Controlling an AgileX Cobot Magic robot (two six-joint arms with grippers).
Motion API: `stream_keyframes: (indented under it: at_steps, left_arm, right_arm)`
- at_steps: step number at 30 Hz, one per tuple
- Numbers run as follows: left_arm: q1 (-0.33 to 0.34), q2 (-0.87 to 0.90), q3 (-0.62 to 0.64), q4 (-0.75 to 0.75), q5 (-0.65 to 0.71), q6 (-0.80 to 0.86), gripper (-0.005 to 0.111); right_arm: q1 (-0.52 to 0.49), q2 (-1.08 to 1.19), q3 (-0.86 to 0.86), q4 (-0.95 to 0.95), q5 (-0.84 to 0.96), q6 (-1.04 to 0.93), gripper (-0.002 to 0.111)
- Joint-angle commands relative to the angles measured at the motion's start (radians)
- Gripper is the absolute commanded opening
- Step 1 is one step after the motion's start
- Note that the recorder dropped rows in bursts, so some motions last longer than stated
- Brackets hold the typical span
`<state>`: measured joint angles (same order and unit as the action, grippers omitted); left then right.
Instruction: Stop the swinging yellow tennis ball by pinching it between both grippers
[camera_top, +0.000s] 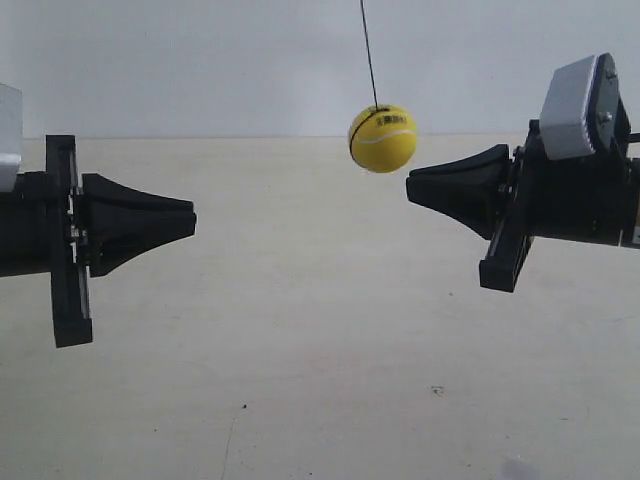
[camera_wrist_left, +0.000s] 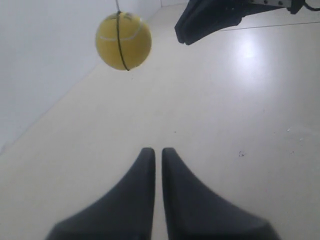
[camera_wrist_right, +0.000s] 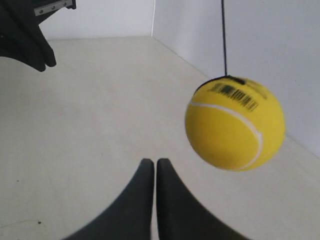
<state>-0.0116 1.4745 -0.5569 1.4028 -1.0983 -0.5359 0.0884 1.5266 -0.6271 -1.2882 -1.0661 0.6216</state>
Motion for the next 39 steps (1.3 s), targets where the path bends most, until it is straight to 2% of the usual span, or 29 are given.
stream_keyframes:
  at_steps: [1,8,13,20,29,39]
  left_arm:
    - [0.002,0.005,-0.006,0.007,-0.03,-0.009,0.005]
    - [0.002,0.005,-0.006,0.007,-0.027,0.003,0.005]
    - [0.002,0.005,-0.006,0.053,-0.12,-0.024,0.005]
    - [0.002,0.005,-0.006,0.053,-0.123,-0.03,0.005]
    - [0.002,0.005,-0.006,0.057,-0.123,-0.03,0.005]
    - [0.002,0.028,-0.006,0.046,-0.123,-0.01,0.005]
  right_arm:
    - [0.002,0.001,-0.004,-0.008,-0.033,0.004,0.0]
    - [0.002,0.001,-0.004,-0.023,-0.03,0.012,0.0]
    - [0.004,0.001,-0.004,-0.053,-0.055,0.035,0.0]
    - [0.006,0.001,-0.004,-0.056,-0.085,0.043,0.0]
    - [0.135,0.001,-0.004,-0.003,0.041,-0.022,0.0]
    - [0.141,0.001,-0.006,-0.003,0.071,-0.02,0.0]
